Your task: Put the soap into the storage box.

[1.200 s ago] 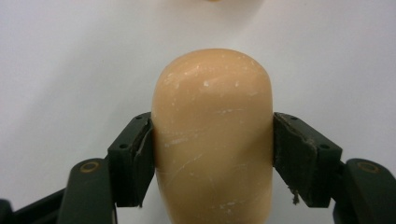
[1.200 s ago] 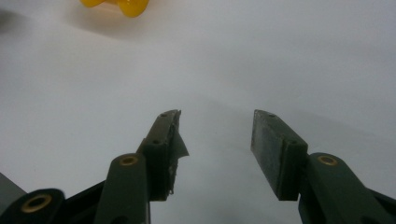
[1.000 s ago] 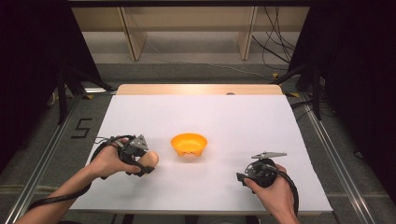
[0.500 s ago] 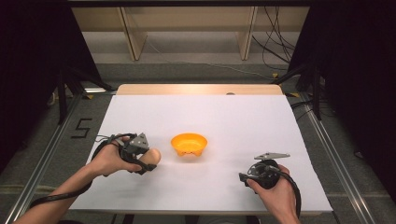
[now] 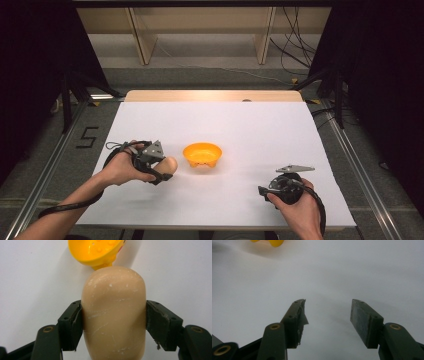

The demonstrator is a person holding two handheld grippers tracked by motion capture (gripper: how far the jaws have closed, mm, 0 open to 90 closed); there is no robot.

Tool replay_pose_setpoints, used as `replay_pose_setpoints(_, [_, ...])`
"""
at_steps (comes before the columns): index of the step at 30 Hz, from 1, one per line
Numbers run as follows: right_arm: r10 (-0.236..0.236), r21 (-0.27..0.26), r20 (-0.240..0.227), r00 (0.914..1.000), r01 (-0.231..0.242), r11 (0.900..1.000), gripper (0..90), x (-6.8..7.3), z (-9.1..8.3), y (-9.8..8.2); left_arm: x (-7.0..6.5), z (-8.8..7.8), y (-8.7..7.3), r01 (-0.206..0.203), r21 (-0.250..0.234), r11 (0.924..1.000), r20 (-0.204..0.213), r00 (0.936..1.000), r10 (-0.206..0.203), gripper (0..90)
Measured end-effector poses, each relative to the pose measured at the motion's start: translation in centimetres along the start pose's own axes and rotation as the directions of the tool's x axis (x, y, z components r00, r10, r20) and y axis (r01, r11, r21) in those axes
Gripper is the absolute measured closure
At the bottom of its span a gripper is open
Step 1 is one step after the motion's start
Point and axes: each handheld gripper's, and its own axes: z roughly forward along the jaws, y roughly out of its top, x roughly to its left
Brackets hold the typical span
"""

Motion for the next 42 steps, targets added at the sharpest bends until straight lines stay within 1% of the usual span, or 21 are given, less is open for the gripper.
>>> replay_pose_setpoints(2, [0.011, 0.004, 0.009, 0.9999, -0.011, 1.0, 46.0, 0.1, -0.1, 0.0, 0.0, 0.0, 0.1, -0.009, 0.006, 0.9999, 0.003, 1.0, 0.009, 33.0])
replay_pose_setpoints(3, [-0.018, -0.024, 0.02, 0.9997, 0.018, 1.0, 45.9, -0.2, 0.1, -0.1, 0.0, 0.0, 0.2, -0.005, -0.005, 1.0, 0.006, 1.0, 0.005, 33.0])
replay_pose_setpoints(4, [-0.014, -0.022, 0.04, 0.9991, 0.015, 1.0, 45.7, -0.1, 0.1, -0.1, 0.0, 0.0, 0.2, -0.005, -0.005, 1.0, 0.006, 1.0, 0.005, 32.9])
replay_pose_setpoints(5, [0.003, 0.009, 0.013, 0.9999, -0.004, 1.0, 45.6, -0.2, -0.1, -0.2, -0.1, 0.1, 0.3, -0.006, -0.014, 0.9999, -0.004, 1.0, 0.006, 32.9])
replay_pose_setpoints(9, [-0.036, -0.008, 0.028, 0.9989, 0.036, 0.999, 45.4, -0.6, 0.1, -0.3, -0.1, 0.2, 0.5, -0.021, -0.012, 0.9997, 0.007, 0.9998, 0.021, 32.9])
replay_pose_setpoints(11, [-0.012, -0.011, 0.015, 0.9998, 0.012, 1.0, 45.2, -0.4, 0.1, -0.3, 0.0, 0.3, 0.6, -0.032, -0.021, 0.9993, -0.002, 0.9995, 0.032, 33.0])
replay_pose_setpoints(14, [-0.015, -0.011, 0.022, 0.9996, 0.016, 1.0, 45.1, -0.5, 0.1, -0.3, -0.1, 0.4, 0.7, -0.024, -0.024, 0.9994, 0.003, 0.9997, 0.024, 33.0])
replay_pose_setpoints(18, [-0.007, -0.015, 0.021, 0.9998, 0.007, 1.0, 45.0, -0.4, 0.1, -0.3, 0.1, 0.2, 0.9, -0.037, -0.025, 0.999, 0.011, 0.9993, 0.037, 33.0])
replay_pose_setpoints(19, [-0.013, -0.012, -0.002, 0.9999, 0.013, 1.0, 45.0, -0.5, 0.0, -0.4, 0.0, 0.3, 0.9, -0.017, -0.04, 0.9991, 0.004, 0.9998, 0.017, 33.0])
replay_pose_setpoints(20, [-0.013, -0.012, -0.002, 0.9999, 0.013, 1.0, 45.0, -0.5, 0.0, -0.4, 0.0, 0.3, 0.9, -0.017, -0.04, 0.9991, 0.004, 0.9998, 0.017, 33.0])
replay_pose_setpoints(21, [0.018, 0.006, -0.002, 0.9998, -0.018, 1.0, 44.9, -0.2, -0.1, -0.4, 0.1, 0.2, 1.0, -0.031, -0.031, 0.999, 0.005, 0.9995, 0.031, 33.0])
replay_pose_setpoints(22, [0.014, 0.008, 0.019, 0.9997, -0.015, 1.0, 44.9, -0.2, 0.0, -0.4, 0.1, 0.2, 1.0, -0.033, -0.031, 0.999, 0.005, 0.9994, 0.033, 32.9])
replay_pose_setpoints(23, [-0.014, -0.027, 0.031, 0.9994, 0.015, 1.0, 44.8, -0.3, 0.1, -0.5, 0.1, 0.2, 1.2, -0.027, -0.049, 0.9985, 0.0, 0.9996, 0.027, 33.0])
replay_pose_setpoints(24, [-0.016, -0.011, -0.001, 0.9999, 0.016, 1.0, 44.8, -0.3, 0.0, -0.4, 0.2, 0.1, 1.3, -0.047, -0.038, 0.9982, 0.001, 0.9989, 0.047, 33.0])
replay_pose_setpoints(30, [-0.019, -0.011, -0.001, 0.9998, 0.019, 1.0, 44.8, -0.3, 0.0, -0.4, 0.1, 0.3, 1.7, -0.036, -0.044, 0.9984, 0.003, 0.9993, 0.037, 33.0])
replay_pose_setpoints(31, [-0.019, -0.012, 0.012, 0.9997, 0.019, 1.0, 44.8, -0.3, 0.0, -0.4, 0.1, 0.4, 1.7, -0.035, -0.05, 0.9982, 0.004, 0.9994, 0.035, 33.0])
replay_pose_setpoints(33, [-0.014, -0.015, 0.007, 0.9999, 0.014, 1.0, 44.8, -0.3, 0.0, -0.4, 0.2, 0.3, 2.0, -0.064, -0.045, 0.997, 0.001, 0.998, 0.064, 33.0])
replay_pose_setpoints(34, [-0.02, -0.013, 0.004, 0.9998, 0.02, 1.0, 44.8, -0.3, 0.0, -0.4, 0.1, 0.4, 2.0, -0.038, -0.056, 0.9977, 0.005, 0.9993, 0.038, 33.0])
replay_pose_setpoints(38, [-0.02, -0.013, 0.014, 0.9997, 0.02, 1.0, 44.8, -0.3, 0.0, -0.4, 0.0, 0.5, 2.2, -0.023, -0.075, 0.9969, 0.006, 0.9997, 0.023, 33.0])
replay_pose_setpoints(39, [-0.022, -0.015, 0.006, 0.9997, 0.022, 1.0, 44.8, -0.3, 0.0, -0.4, 0.3, 0.2, 2.4, -0.072, -0.047, 0.9963, -0.001, 0.9974, 0.072, 33.0])
replay_pose_setpoints(42, [-0.013, -0.016, 0.022, 0.9997, 0.013, 1.0, 44.9, -0.2, -0.1, -0.4, 0.2, 0.4, 2.5, -0.046, -0.073, 0.9962, 0.001, 0.9989, 0.047, 33.0])
